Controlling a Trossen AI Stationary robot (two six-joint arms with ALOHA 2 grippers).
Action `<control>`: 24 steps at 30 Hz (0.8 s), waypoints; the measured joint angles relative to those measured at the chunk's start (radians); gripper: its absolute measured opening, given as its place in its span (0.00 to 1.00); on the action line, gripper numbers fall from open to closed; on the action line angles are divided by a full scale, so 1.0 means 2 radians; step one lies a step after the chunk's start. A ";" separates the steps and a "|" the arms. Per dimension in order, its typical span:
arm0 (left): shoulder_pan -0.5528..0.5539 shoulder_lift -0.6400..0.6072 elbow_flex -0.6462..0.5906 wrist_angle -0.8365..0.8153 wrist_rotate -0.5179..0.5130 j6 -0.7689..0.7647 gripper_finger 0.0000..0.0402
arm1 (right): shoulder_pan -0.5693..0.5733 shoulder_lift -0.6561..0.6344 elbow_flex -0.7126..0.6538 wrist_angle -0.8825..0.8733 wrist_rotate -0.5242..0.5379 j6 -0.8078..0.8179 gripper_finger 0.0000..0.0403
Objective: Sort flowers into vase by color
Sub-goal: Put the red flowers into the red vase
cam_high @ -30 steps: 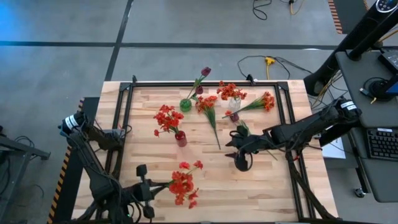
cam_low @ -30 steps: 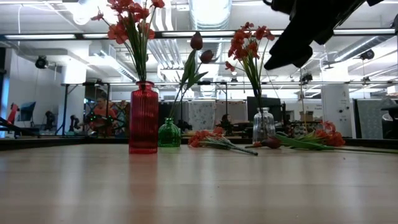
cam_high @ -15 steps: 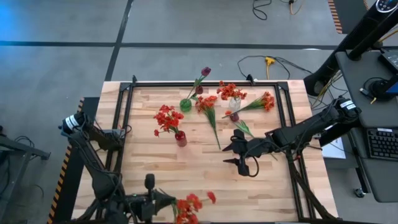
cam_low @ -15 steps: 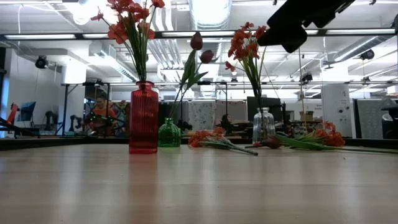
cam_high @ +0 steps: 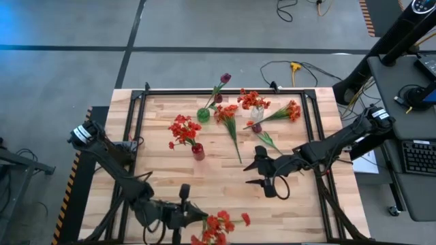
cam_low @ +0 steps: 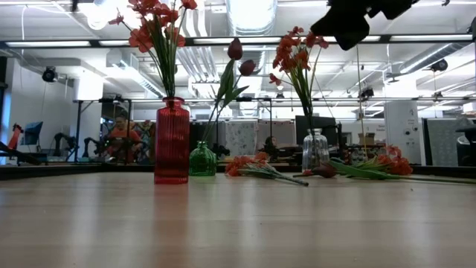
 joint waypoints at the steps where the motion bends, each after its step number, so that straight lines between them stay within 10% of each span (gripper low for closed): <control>1: 0.001 0.000 -0.014 0.030 -0.002 0.010 0.00 | 0.001 0.000 0.000 0.007 0.000 -0.008 0.52; 10: 0.019 0.000 -0.137 0.274 -0.008 0.015 0.00 | 0.009 0.021 -0.008 0.146 -0.001 -0.105 0.52; 24: 0.018 0.013 -0.184 0.284 -0.014 0.005 0.00 | 0.009 0.208 -0.008 0.451 -0.037 -0.238 0.52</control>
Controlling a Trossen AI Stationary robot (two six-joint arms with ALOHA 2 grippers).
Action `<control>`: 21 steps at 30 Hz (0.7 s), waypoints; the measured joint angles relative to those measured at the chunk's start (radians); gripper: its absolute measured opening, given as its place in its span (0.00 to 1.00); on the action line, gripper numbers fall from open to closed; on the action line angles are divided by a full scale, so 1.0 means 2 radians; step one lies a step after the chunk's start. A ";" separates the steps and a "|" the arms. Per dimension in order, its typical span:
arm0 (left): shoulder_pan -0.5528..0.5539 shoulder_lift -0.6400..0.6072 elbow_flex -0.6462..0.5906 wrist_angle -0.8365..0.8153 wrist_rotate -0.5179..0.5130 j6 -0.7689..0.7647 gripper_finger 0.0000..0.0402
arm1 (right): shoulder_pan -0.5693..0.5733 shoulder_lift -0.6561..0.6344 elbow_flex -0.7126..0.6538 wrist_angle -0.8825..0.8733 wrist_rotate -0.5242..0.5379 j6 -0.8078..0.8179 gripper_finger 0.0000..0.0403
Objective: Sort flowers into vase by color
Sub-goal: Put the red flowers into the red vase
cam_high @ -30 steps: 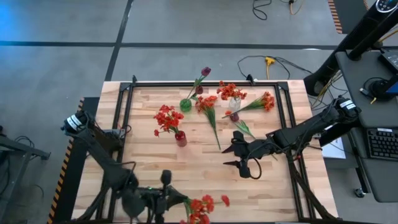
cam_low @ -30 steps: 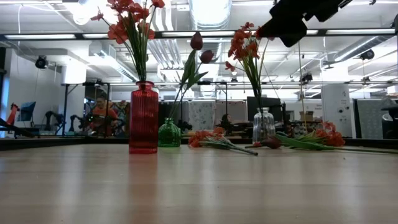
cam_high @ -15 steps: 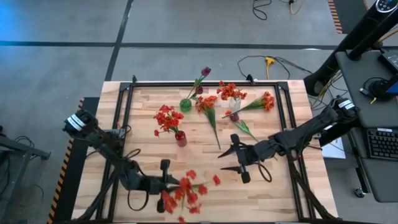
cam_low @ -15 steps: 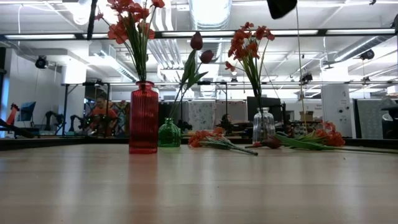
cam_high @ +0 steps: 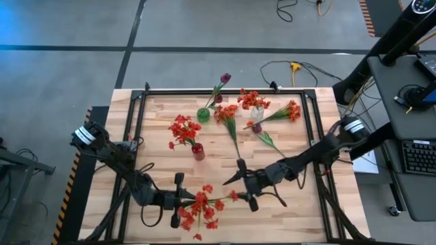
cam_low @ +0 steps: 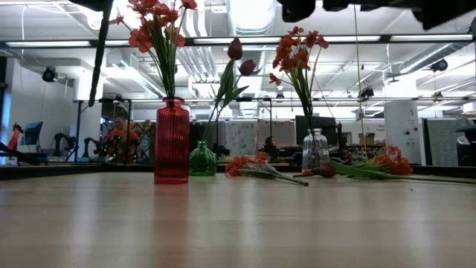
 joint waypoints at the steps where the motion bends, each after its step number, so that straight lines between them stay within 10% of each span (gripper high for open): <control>1: 0.000 0.000 -0.002 0.001 -0.002 -0.001 0.00 | 0.000 0.015 0.000 0.032 -0.003 -0.004 0.52; 7: 0.000 0.000 -0.003 0.002 -0.027 -0.004 0.00 | -0.004 0.083 0.007 0.175 -0.004 0.017 0.54; 21: 0.013 0.000 0.006 0.003 -0.054 -0.007 0.00 | -0.022 0.142 0.097 0.164 -0.004 0.052 0.72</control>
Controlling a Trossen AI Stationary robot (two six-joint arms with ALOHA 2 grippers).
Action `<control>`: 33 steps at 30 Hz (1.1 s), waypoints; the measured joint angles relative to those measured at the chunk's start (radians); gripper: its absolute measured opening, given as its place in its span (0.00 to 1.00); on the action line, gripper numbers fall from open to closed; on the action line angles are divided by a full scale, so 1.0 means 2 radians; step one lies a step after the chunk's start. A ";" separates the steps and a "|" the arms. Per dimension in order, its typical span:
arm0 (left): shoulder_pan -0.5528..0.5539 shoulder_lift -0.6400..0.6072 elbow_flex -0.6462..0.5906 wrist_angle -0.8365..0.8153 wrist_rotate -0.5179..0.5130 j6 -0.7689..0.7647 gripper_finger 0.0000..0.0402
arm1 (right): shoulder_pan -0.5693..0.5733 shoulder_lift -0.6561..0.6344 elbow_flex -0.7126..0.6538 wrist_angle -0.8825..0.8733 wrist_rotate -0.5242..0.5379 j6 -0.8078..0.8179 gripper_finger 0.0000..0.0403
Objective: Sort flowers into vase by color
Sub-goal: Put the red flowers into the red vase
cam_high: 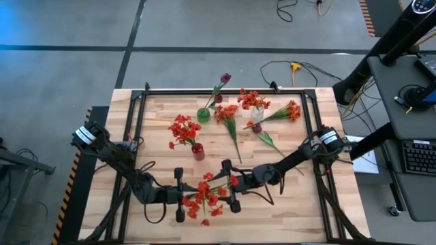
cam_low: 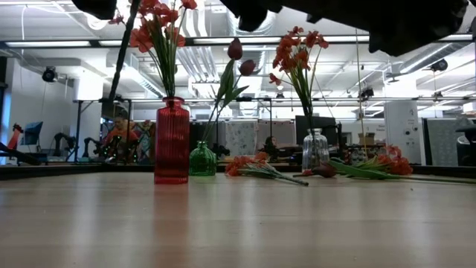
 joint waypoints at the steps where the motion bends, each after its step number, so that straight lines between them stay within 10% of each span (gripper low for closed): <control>1: 0.000 0.000 0.000 0.000 0.000 -0.002 0.00 | 0.000 0.000 0.004 -0.005 -0.002 -0.001 0.72; 15: 0.016 0.000 0.000 -0.013 0.000 -0.033 0.00 | -0.005 0.000 0.066 -0.089 -0.030 -0.014 0.61; 33: 0.016 0.000 0.000 -0.014 0.000 -0.043 0.06 | -0.013 0.000 0.070 -0.089 -0.030 -0.006 0.22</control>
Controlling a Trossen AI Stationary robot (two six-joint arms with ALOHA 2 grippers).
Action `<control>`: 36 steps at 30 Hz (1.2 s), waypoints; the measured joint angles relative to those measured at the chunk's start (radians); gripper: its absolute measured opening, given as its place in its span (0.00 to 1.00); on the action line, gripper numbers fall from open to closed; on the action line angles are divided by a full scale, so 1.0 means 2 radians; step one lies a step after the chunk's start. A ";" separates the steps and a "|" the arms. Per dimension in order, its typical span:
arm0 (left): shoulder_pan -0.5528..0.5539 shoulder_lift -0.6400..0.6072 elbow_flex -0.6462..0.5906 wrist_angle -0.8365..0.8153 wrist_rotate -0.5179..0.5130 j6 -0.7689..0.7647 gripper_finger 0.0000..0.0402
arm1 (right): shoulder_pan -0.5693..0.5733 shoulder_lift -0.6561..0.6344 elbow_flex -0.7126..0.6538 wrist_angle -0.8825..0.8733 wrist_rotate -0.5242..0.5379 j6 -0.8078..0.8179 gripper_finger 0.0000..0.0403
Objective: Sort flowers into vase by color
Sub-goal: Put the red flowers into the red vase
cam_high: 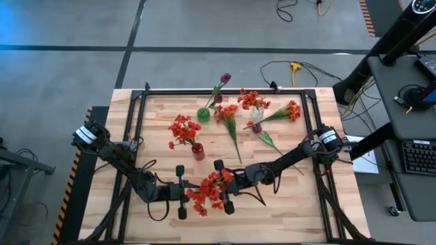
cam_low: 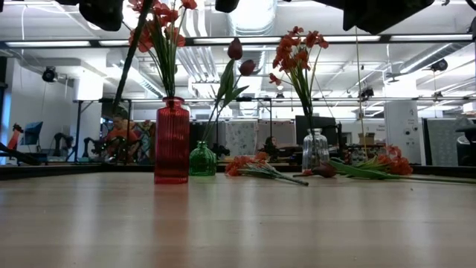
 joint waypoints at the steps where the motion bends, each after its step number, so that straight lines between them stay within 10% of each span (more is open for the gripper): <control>1: 0.000 0.000 0.000 0.000 0.000 -0.001 0.07 | -0.001 0.000 0.000 0.000 0.000 0.000 0.20; 24: -0.025 -0.015 0.000 -0.111 -0.028 -0.062 0.42 | -0.010 -0.061 -0.001 -0.152 0.022 0.028 0.05; 36: -0.107 -0.018 0.000 -0.170 -0.265 -0.088 0.42 | -0.049 -0.138 0.000 -0.237 0.104 -0.008 0.05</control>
